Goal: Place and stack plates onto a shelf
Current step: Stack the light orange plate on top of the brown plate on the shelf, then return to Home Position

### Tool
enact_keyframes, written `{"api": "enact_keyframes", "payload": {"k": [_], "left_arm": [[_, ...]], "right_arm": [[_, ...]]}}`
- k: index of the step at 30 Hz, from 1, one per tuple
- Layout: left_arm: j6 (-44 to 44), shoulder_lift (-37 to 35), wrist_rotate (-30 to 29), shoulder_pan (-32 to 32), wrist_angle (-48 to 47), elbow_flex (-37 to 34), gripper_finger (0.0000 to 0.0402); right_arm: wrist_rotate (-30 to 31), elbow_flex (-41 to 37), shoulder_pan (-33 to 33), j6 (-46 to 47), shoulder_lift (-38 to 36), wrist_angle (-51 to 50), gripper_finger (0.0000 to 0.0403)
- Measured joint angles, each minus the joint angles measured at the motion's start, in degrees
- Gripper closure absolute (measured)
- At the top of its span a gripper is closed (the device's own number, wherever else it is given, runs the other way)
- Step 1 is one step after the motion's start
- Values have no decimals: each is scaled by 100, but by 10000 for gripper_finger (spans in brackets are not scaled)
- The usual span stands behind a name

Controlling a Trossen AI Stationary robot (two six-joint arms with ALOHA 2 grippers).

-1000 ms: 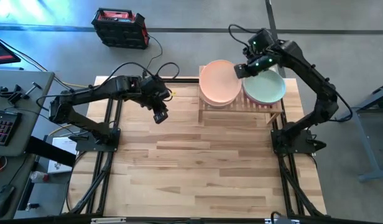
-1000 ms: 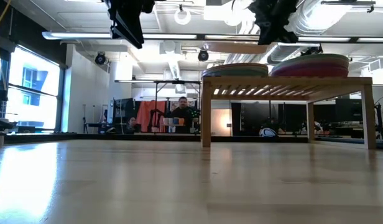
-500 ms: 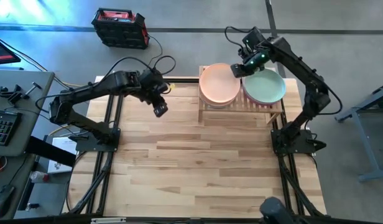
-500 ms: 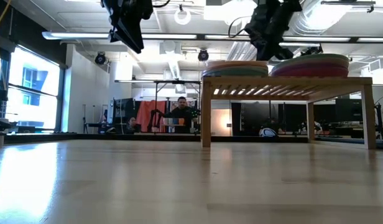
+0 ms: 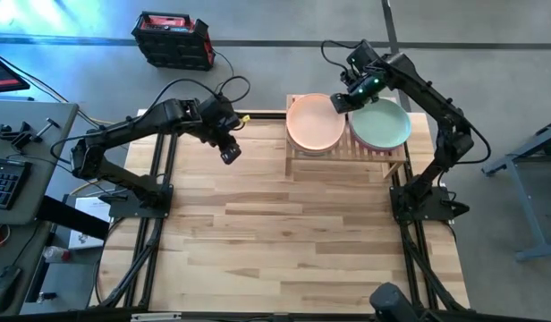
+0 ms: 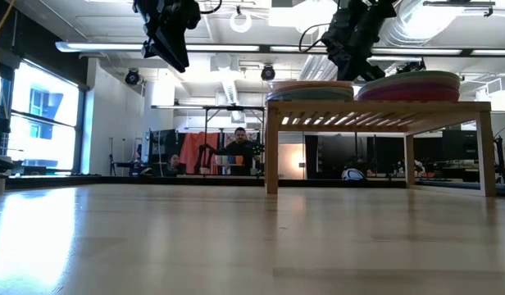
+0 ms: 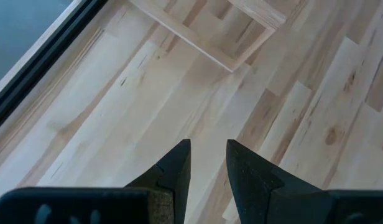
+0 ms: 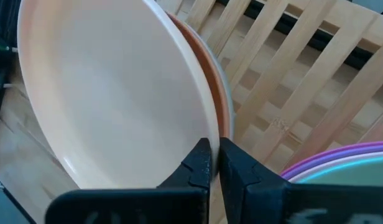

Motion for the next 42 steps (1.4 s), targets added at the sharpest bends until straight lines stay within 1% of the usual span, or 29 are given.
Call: {"api": "enact_keyframes", "payload": {"k": [3,6,11,15,23,28,31,34,36,42], "left_arm": [[0,0,1,33,0,0,312],[0,0,0,36,4,0,312],[0,0,0,33,11,0,312],[0,0,0,33,9,0,312],[-111,-83,45,22,7,-2,312],[-162,-409,45,-99,3,-2,312],[-162,-705,45,-221,50,-41,312],[-195,-1118,44,-367,238,-354,312],[-260,-1441,45,-490,499,-703,312],[-267,-2573,48,-900,1524,-2007,312]], "right_arm": [[23,0,38,-17,0,-2,394],[35,0,49,-59,0,-2,378],[350,0,75,-69,0,20,347],[312,21,68,-108,0,23,335],[268,760,155,-235,-4,-68,334],[268,1297,466,-402,-10,-115,334],[300,1488,695,-495,-45,-110,334],[316,1635,912,-655,-64,-98,334],[315,1668,1033,-658,-80,-8,334],[350,1668,1255,-509,-92,430,334]]}}
